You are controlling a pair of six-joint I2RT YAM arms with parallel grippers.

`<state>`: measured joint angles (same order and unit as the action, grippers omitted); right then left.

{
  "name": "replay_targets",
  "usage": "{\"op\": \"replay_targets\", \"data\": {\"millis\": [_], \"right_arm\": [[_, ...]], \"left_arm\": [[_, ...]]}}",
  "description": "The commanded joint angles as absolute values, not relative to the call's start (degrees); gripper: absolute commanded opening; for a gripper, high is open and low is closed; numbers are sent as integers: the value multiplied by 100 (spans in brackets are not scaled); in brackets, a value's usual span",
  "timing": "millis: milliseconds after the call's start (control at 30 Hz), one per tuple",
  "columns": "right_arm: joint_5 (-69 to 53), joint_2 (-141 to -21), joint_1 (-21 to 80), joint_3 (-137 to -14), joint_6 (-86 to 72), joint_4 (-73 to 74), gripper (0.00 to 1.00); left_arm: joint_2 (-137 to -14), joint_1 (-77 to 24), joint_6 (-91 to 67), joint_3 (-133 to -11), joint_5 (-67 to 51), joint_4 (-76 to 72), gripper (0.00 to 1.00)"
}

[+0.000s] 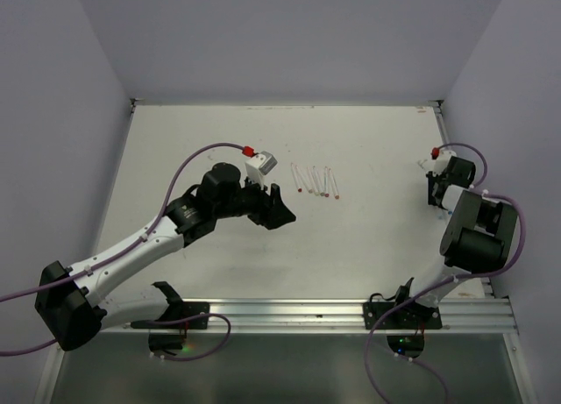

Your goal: Open the pen caps

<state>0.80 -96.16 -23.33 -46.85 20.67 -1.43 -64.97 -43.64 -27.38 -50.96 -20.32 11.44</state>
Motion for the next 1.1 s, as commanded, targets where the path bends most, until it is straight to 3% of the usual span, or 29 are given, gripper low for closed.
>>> {"op": "replay_targets", "data": {"millis": [0, 233, 467, 800, 1067], "right_arm": [[-88, -10195, -2364, -4631, 2144, 658, 23], [-158, -10134, -2364, -4737, 2303, 782, 0], [-159, -9870, -1909, -4939, 2549, 957, 0], [781, -9800, -740, -6274, 1170, 1678, 0], [309, -8686, 200, -6214, 223, 2109, 0]], "left_arm": [[-6513, -4368, -2646, -5150, -1995, 1037, 67], [-6531, -4368, -2795, -5124, -2109, 862, 67], [-6416, -4368, -2856, -5028, -1978, 791, 67], [-6741, -4298, -3067, -5247, -1626, 914, 67], [-7346, -3815, -3594, -5291, -1924, 484, 66]]}}
